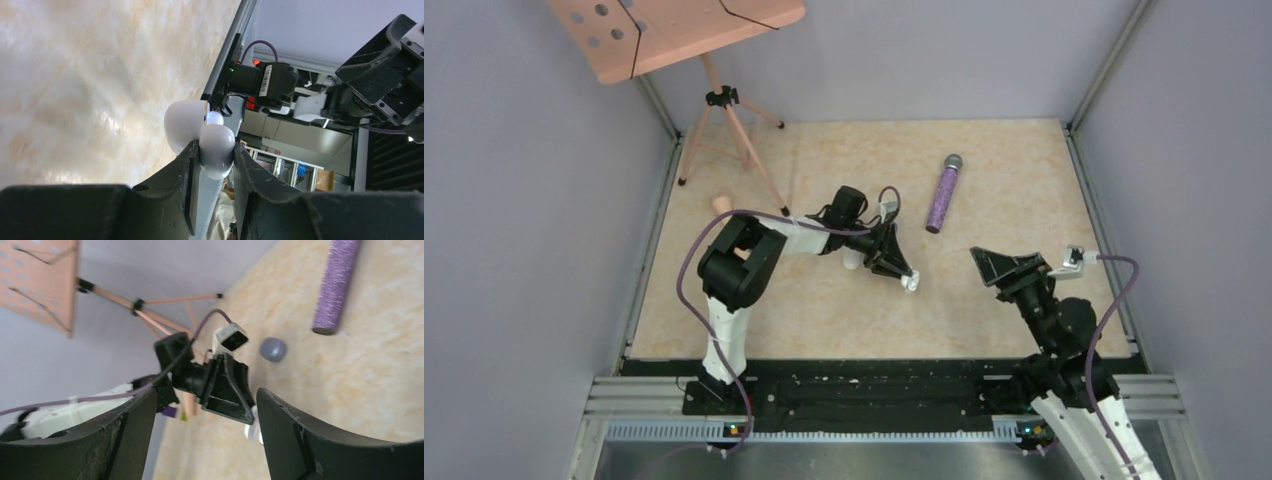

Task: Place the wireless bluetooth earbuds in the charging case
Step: Place the charging case at the center of the board.

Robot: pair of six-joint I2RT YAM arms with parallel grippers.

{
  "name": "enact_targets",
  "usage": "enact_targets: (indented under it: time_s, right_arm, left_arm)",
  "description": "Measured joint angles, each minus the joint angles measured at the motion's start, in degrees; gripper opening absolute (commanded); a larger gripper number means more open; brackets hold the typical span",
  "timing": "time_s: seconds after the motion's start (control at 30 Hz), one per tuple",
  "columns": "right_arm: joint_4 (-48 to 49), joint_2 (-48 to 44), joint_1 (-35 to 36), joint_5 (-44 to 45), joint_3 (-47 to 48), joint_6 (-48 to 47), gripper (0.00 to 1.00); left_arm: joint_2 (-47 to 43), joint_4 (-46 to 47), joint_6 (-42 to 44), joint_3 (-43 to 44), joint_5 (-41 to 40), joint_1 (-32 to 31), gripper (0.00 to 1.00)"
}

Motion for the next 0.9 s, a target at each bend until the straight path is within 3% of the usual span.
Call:
enact_targets:
  time_s: [0.23, 0.53, 0.57, 0.7, 0.73, 0.77, 0.8, 0.83, 0.9]
  right_arm:
    - [-11.0, 9.5, 0.0, 1.6, 3.8, -8.6, 0.73]
    - [-12.2, 11.8, 0.0, 1.4, 4.2, -12.2, 0.73]
    - [-12.2, 11.8, 0.0, 1.3, 4.2, -12.3, 0.73]
    - [-12.2, 11.9, 0.0, 1.1, 4.2, -12.3, 0.73]
    - [-12.1, 12.0, 0.0, 1.0, 4.2, -12.3, 0.73]
    - [-12.1, 12.1, 0.0, 0.9, 4.2, -12.3, 0.73]
    - [-12.1, 12.2, -0.1, 0.9, 4.2, -12.4, 0.73]
    - [-12.1, 12.4, 0.0, 0.7, 4.2, -12.4, 0.73]
    - [-12.1, 13.0, 0.0, 0.4, 4.2, -12.7, 0.73]
  left_arm:
    - [8.1, 2.6, 0.8, 5.0, -0.8, -2.7, 0.0]
    - [11.7, -2.3, 8.2, 6.6, -2.7, -2.7, 0.0]
    - [11.7, -3.4, 9.0, 6.8, -2.7, -2.7, 0.04]
    - [11.7, -7.7, 11.2, 8.0, -2.6, -2.7, 0.35]
    - [11.7, -8.8, 11.8, 8.3, -2.8, -2.7, 0.54]
    - [11.5, -9.9, 12.3, 8.6, -3.0, -2.7, 0.66]
    - [11.3, -11.1, 13.1, 8.7, -3.5, -2.7, 0.91]
    - [10.7, -12.6, 13.0, 9.0, -2.7, -2.7, 0.98]
    - [8.4, -15.3, 14.3, 9.7, -2.6, -2.8, 0.99]
